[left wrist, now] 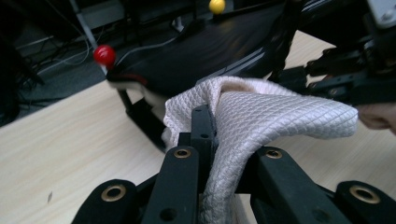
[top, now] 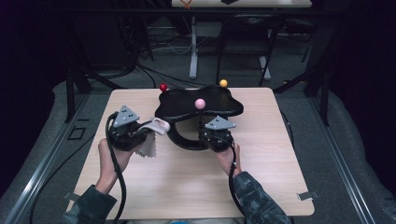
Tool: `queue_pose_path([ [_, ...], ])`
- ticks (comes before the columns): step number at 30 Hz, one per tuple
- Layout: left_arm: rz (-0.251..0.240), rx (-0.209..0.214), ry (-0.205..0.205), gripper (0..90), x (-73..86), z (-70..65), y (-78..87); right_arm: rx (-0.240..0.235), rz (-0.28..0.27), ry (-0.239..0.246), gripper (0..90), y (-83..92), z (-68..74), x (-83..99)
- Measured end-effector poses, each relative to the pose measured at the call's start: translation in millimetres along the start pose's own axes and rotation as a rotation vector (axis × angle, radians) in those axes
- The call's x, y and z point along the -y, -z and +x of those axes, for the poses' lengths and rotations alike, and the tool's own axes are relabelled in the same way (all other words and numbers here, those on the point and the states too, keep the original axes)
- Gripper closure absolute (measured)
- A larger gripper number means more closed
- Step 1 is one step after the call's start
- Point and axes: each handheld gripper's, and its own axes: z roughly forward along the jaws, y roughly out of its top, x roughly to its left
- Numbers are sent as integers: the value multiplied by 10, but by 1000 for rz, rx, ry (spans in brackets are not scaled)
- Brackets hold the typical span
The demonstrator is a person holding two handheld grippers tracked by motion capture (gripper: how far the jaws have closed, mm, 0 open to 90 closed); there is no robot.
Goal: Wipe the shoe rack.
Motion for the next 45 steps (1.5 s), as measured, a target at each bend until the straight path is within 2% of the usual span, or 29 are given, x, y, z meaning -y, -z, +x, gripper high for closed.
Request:
queue_pose_path([
  [7,12,32,-60,835,-274,-161,-168,-12,-8,-1,743,-4,-11,3],
  [14,30,62,-93,835,-456,-286,-294,-10,-9,-8,742,-7,-6,7],
  [19,47,92,-104,835,-554,-373,-456,-11,-9,-5,743,-9,7,6],
  [21,46,101,-90,835,-578,-398,-513,-13,-13,-4,742,-16,15,7],
  [27,62,128,-91,836,-638,-433,-658,-9,-14,-4,742,-14,18,9],
  [35,70,151,-92,836,-655,-467,-773,-16,-21,-7,743,-17,18,17],
  [40,68,151,-93,836,-633,-454,-734,-13,-14,5,744,-15,22,13],
  [45,45,142,-93,834,-554,-403,-579,-2,-5,8,745,-14,31,11],
])
